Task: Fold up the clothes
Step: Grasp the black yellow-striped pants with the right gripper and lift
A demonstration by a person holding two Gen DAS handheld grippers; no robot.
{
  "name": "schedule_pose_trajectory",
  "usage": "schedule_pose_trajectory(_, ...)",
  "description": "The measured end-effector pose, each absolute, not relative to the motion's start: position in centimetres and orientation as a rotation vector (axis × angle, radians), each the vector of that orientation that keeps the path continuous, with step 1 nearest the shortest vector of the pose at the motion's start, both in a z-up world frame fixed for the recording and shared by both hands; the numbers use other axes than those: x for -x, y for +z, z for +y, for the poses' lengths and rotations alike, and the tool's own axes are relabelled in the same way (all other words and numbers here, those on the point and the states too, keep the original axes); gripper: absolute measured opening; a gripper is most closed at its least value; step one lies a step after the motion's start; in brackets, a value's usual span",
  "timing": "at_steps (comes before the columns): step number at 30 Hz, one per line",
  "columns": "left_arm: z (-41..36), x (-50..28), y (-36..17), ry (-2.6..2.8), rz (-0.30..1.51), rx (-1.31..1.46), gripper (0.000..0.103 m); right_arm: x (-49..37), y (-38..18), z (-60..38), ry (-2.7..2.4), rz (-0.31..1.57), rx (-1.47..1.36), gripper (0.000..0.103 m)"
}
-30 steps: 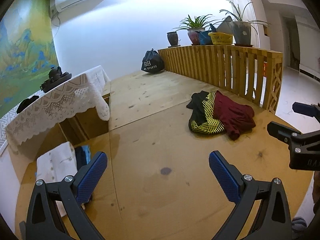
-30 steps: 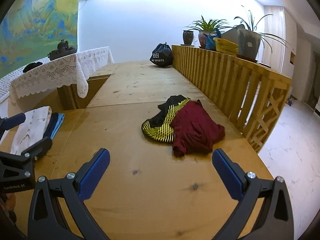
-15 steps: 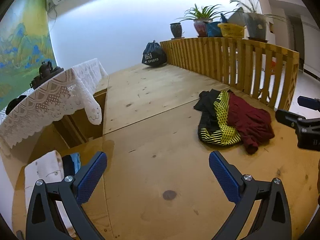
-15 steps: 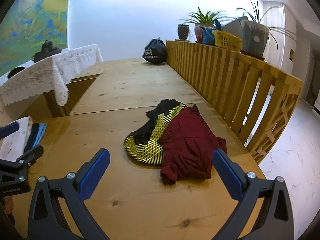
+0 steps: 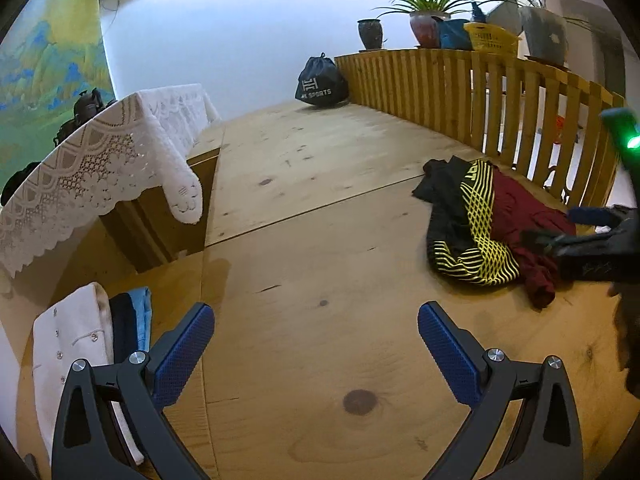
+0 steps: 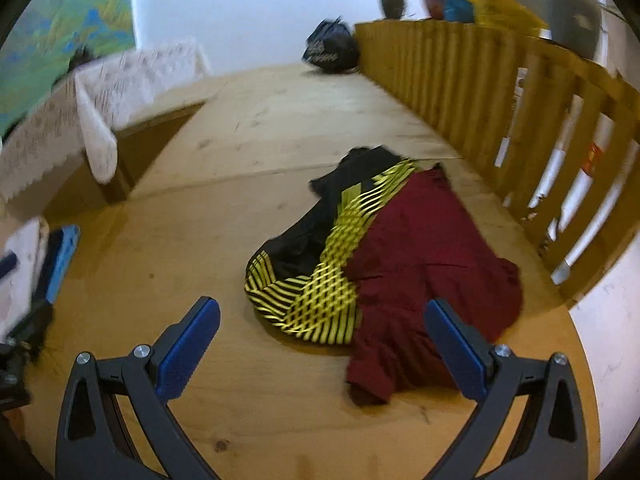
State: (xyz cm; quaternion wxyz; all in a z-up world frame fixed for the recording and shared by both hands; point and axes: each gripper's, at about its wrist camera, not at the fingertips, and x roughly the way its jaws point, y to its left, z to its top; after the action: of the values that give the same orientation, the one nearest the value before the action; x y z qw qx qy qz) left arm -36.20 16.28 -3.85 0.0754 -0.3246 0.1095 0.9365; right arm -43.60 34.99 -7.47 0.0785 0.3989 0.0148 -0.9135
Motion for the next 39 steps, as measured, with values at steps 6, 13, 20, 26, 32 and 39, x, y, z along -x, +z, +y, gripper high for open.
schedule_pose_trajectory(6, 15.0, 36.6, -3.0, 2.835, 0.298, 0.963, 0.103, 47.2, -11.1, 31.7, -2.638, 0.118, -1.328, 0.103)
schedule_pose_trajectory(13, 13.6, 37.1, -2.4, 2.851, 0.251, 0.964, 0.103, 50.2, -13.8, 29.6, -2.629, 0.226, -1.417, 0.103)
schedule_pose_trajectory(20, 12.7, 37.1, -1.8, 2.861, 0.221, 0.949, 0.103, 52.6, -15.3, 29.3, -2.607, 0.247, -1.508, 0.102)
schedule_pose_trajectory(26, 12.4, 37.3, -1.6, 2.865, 0.200, 0.952, 0.103, 53.5, -15.7, 29.2, -2.613, 0.291, -1.523, 0.097)
schedule_pose_trajectory(32, 12.7, 37.1, -1.7, 2.860, 0.210, 0.951, 0.103, 54.0, -15.0, 29.7, -2.575, 0.197, -1.520, 0.051)
schedule_pose_trajectory(39, 12.7, 37.2, -1.8, 2.857, 0.211, 0.958, 0.103, 54.3, -13.8, 31.5, -2.574, 0.089, -1.526, 0.010)
